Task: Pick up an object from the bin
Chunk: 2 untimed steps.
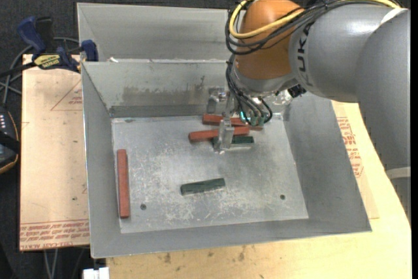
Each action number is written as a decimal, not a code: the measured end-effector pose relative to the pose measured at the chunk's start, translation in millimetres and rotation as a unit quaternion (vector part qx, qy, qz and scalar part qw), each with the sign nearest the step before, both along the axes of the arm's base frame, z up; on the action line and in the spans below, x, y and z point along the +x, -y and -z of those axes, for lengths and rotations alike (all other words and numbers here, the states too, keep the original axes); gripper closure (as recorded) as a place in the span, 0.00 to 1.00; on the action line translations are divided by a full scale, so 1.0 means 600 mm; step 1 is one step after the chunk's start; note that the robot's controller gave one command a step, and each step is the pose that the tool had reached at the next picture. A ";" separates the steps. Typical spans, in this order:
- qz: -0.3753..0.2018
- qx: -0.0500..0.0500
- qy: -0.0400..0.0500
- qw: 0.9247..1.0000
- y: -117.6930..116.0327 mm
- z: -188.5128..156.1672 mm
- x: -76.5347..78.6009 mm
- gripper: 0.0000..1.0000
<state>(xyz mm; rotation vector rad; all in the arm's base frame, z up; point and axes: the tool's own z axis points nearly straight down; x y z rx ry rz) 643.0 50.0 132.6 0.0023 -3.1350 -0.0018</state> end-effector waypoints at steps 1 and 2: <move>0.030 0.000 0.002 1.000 -0.003 0.096 0.005 0.00; 0.030 0.000 0.005 1.000 -0.004 0.090 0.008 0.00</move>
Offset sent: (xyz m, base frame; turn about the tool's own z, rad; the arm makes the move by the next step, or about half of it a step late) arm 0.0041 0.0016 -0.0540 0.0605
